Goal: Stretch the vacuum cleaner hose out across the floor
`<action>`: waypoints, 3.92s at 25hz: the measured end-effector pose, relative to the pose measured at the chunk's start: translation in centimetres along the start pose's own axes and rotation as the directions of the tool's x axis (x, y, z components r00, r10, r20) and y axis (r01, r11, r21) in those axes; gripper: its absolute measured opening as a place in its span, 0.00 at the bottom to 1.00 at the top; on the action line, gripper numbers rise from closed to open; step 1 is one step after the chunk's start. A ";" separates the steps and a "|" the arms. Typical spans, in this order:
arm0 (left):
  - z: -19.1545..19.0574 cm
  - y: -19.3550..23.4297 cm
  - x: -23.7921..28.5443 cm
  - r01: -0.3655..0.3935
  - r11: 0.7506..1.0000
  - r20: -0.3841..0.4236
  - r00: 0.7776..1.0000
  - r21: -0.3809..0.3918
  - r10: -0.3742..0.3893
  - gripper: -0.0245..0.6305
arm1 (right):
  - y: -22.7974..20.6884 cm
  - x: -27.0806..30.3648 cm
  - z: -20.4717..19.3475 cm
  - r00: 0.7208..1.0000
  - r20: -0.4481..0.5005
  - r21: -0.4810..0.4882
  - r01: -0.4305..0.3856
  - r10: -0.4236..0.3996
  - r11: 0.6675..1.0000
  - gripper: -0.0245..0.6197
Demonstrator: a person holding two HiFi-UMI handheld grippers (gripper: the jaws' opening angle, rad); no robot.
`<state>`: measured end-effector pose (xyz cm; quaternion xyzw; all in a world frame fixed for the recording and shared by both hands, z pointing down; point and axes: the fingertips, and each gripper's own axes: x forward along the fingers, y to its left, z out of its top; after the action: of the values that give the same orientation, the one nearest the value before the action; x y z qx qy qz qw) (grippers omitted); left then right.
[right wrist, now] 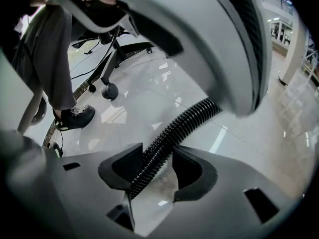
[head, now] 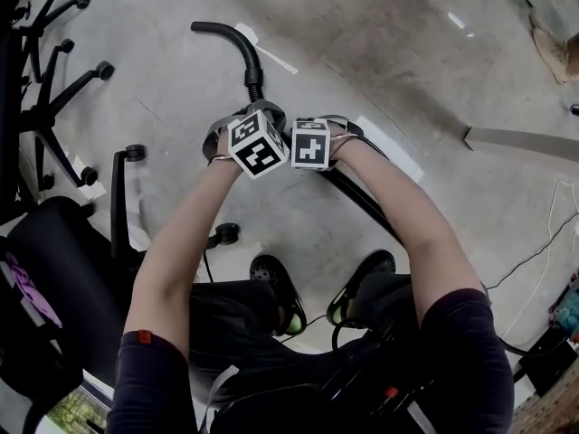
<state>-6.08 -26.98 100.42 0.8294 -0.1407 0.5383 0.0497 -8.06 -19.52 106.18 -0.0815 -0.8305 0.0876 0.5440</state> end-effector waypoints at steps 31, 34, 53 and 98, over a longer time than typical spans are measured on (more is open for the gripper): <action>-9.8 6.8 5.4 -0.119 0.894 -0.173 0.984 -0.432 0.047 0.05 | -3.9 -9.4 -6.1 0.977 0.117 0.451 0.108 -0.179 0.886 0.28; -10.5 7.2 4.9 -0.107 0.894 -0.164 0.986 -0.436 0.038 0.05 | -4.8 -10.2 -6.0 0.965 0.120 0.483 0.148 -0.233 0.863 0.08; -17.5 7.9 2.2 -0.235 0.906 -0.341 0.934 -0.353 0.110 0.05 | -3.6 -9.9 0.5 0.971 0.150 0.413 0.109 -0.186 0.904 0.05; 4.9 -1.5 -34.7 0.013 0.705 0.303 0.908 -0.709 0.288 0.05 | 13.3 -38.0 12.0 0.903 0.368 0.669 -0.090 -0.224 0.738 0.05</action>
<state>-14.52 -20.52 67.04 0.8258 -0.4027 0.2701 0.2880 -3.49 -15.99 64.56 0.1720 -0.8426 0.3761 0.3449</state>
